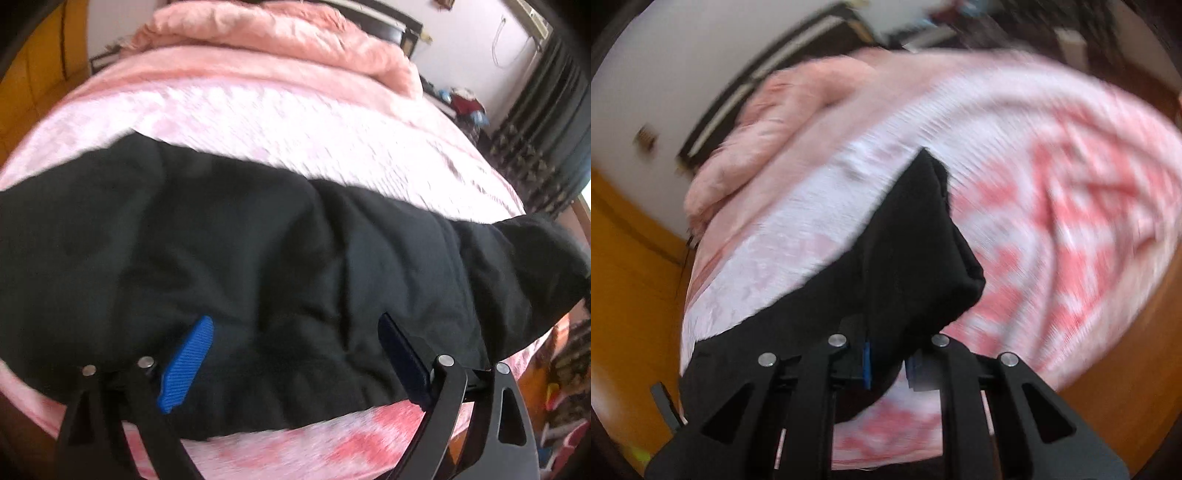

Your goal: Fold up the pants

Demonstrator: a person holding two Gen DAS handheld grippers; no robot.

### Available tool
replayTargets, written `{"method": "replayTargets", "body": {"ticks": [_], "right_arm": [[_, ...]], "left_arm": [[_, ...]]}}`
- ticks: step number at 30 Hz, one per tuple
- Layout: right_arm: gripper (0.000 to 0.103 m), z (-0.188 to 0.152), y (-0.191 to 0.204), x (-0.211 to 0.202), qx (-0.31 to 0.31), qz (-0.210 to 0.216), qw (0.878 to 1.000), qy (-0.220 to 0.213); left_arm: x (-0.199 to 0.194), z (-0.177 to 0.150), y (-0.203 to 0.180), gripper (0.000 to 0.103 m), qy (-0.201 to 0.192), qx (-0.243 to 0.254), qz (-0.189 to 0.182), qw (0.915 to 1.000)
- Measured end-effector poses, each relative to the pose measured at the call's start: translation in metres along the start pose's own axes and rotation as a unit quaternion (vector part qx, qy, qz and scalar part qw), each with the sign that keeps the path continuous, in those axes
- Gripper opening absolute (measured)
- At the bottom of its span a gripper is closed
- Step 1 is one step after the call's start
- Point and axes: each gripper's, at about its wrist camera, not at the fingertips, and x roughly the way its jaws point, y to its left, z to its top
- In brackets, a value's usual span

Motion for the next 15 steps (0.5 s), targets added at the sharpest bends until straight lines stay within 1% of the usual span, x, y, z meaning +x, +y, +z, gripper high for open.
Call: {"method": "replayTargets", "body": {"ticks": [1, 2, 3, 4, 6, 8, 9, 12, 15], "right_arm": [[0.012, 0.001, 0.029, -0.008, -0.042, 0.005, 0.999, -0.012], [0.012, 0.002, 0.049, -0.009, -0.065, 0.009, 0.998, -0.017], [0.012, 0.001, 0.071, -0.011, -0.093, 0.014, 0.995, -0.023], [0.012, -0.004, 0.101, -0.013, -0.133, 0.021, 0.991, -0.027], [0.012, -0.010, 0.134, -0.012, -0.175, 0.030, 0.984, -0.026], [0.012, -0.023, 0.175, -0.003, -0.220, 0.038, 0.974, -0.019], [0.012, -0.031, 0.190, 0.001, -0.238, 0.043, 0.970, -0.015], [0.013, -0.058, 0.238, 0.025, -0.284, 0.062, 0.957, 0.016], [0.013, -0.081, 0.269, 0.044, -0.314, 0.073, 0.945, 0.043]], "left_arm": [[-0.010, -0.001, 0.009, 0.091, -0.010, -0.005, 0.005, 0.9999], [-0.015, -0.001, 0.015, 0.091, -0.013, -0.008, 0.009, 0.9998], [-0.020, -0.002, 0.023, 0.091, -0.016, -0.014, 0.014, 0.9997], [-0.026, -0.003, 0.033, 0.091, -0.020, -0.025, 0.020, 0.9993], [-0.035, -0.006, 0.050, 0.091, -0.027, -0.044, 0.026, 0.9983], [-0.042, -0.009, 0.065, 0.091, -0.034, -0.060, 0.034, 0.9970], [-0.046, -0.010, 0.072, 0.091, -0.038, -0.067, 0.039, 0.9963], [-0.054, -0.016, 0.084, 0.092, -0.044, -0.086, 0.046, 0.9943], [-0.058, -0.018, 0.098, 0.092, -0.048, -0.094, 0.053, 0.9931]]}}
